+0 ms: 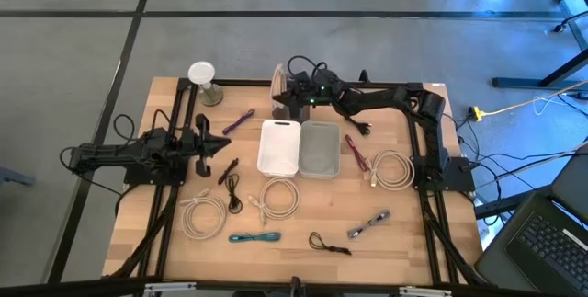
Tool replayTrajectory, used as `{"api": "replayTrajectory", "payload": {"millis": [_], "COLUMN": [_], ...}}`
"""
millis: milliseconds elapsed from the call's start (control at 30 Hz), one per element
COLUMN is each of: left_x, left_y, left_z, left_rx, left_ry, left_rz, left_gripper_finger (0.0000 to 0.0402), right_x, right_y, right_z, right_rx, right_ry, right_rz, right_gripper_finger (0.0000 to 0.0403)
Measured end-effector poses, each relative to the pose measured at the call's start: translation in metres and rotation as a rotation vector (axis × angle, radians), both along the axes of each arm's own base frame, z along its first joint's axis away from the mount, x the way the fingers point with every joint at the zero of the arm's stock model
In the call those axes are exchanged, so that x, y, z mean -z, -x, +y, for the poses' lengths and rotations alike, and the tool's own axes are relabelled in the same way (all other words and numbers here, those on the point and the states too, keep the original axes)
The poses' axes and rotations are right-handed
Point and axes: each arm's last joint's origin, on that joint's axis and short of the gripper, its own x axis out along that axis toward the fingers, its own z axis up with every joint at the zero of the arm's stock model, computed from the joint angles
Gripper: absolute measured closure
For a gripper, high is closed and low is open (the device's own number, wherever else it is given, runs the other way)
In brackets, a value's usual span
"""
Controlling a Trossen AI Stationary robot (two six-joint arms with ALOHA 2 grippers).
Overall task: Pick & Place USB Port
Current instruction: Put the brown HDMI cable into the black bin
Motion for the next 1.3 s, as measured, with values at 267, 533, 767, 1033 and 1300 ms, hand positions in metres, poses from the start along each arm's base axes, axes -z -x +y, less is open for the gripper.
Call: {"api": "replayTrajectory", "payload": {"millis": [267, 533, 767, 1033, 1300], "left_x": [0.000, 0.000, -0.001, -0.001, -0.001], "left_y": [0.000, 0.000, 0.000, 0.000, 0.000], "left_z": [0.000, 0.000, 0.000, 0.000, 0.000], "left_rx": [0.010, 0.011, 0.011, 0.011, 0.012], "left_ry": [-0.001, -0.001, -0.001, -0.001, -0.001], "left_rz": [-0.001, -0.004, -0.006, -0.006, -0.006], "left_gripper_finger": [0.0398, 0.0398, 0.0398, 0.0398, 0.0398], "right_x": [0.012, 0.044, 0.044, 0.044, 0.044], "right_y": [0.000, -0.003, -0.002, -0.002, -0.002], "right_z": [-0.003, -0.005, -0.007, -0.007, -0.007], "right_rx": [-0.002, -0.006, -0.006, -0.007, -0.040], "right_ry": [-0.007, 0.002, 0.021, 0.028, 0.050], "right_rz": [0.037, 0.093, 0.106, 0.106, 0.104], "right_gripper_finger": [0.0388, 0.0388, 0.0388, 0.0312, 0.0261]}}
